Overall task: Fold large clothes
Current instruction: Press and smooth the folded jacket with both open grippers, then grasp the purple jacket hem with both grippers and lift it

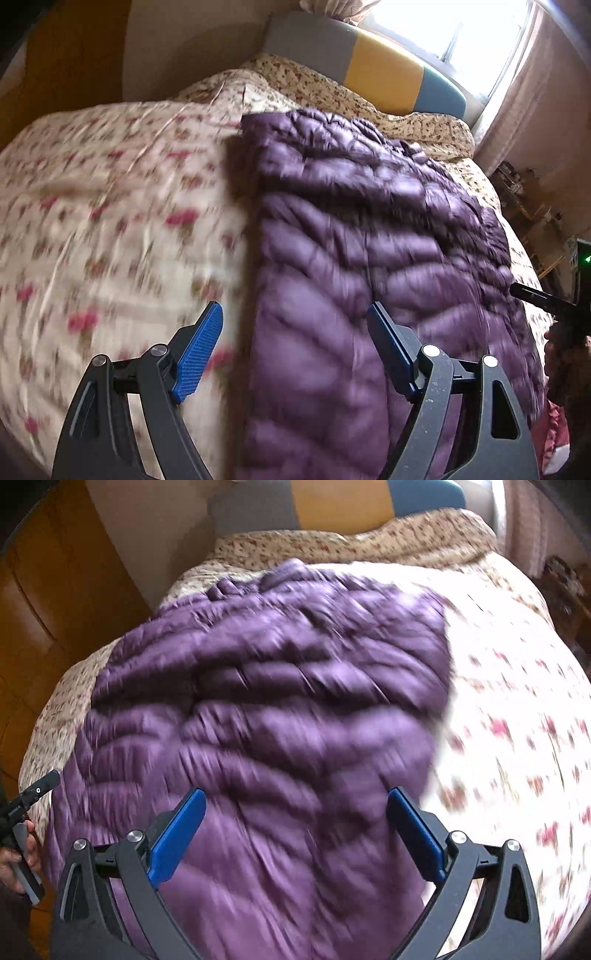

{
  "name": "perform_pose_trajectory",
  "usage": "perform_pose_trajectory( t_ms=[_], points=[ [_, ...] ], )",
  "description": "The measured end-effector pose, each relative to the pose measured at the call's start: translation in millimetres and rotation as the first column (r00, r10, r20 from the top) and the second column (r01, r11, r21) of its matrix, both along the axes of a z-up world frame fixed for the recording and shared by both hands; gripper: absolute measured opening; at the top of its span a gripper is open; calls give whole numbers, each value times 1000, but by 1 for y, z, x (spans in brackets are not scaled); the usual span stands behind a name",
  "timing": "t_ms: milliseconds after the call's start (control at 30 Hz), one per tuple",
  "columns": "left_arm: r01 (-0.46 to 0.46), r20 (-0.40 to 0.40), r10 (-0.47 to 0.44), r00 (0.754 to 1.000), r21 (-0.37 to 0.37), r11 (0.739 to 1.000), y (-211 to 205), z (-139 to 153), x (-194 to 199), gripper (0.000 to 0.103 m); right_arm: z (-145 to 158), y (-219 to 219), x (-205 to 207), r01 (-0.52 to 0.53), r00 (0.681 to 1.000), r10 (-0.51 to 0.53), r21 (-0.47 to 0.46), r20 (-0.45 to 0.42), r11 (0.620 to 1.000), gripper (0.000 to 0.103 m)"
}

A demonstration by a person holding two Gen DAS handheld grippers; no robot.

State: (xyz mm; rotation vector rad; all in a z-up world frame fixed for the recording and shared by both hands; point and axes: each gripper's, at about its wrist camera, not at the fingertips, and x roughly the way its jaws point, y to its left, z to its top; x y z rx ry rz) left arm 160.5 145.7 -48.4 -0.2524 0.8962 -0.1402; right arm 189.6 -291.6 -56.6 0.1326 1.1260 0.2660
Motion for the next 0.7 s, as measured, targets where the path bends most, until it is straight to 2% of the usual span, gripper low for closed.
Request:
perform_pose_trajectory(
  t_ms=[233, 300, 367, 433, 533, 633, 700],
  points=[
    [-1, -30, 1, 1000, -27, 1000, 1, -17, -59, 80, -10, -43, -69, 46, 996, -43, 46, -77, 998, 98],
    [-2, -40, 0, 999, -49, 999, 1, -21, -70, 79, -12, -47, -87, 49, 994, -42, 67, -97, 997, 95],
    [-5, -50, 1, 999, -71, 997, 0, -25, -80, 73, -11, -47, -101, 34, 995, -27, 77, -96, 996, 93],
    [-15, -48, 11, 999, -81, 997, -1, -27, -88, 73, -9, -45, -115, 21, 995, -12, 92, -98, 996, 89],
    [-35, -46, 31, 998, -103, 994, -1, -29, -97, 69, -6, -41, -133, 1, 996, 8, 104, -92, 995, 78],
    [-20, -32, 16, 999, -106, 994, -5, -29, -105, 56, -4, -40, -144, -12, 996, 21, 113, -82, 994, 58],
    [-4, -25, 1, 1000, -99, 995, -8, -28, -108, 42, -3, -42, -147, -17, 996, 28, 129, -84, 991, 35]
  ],
)
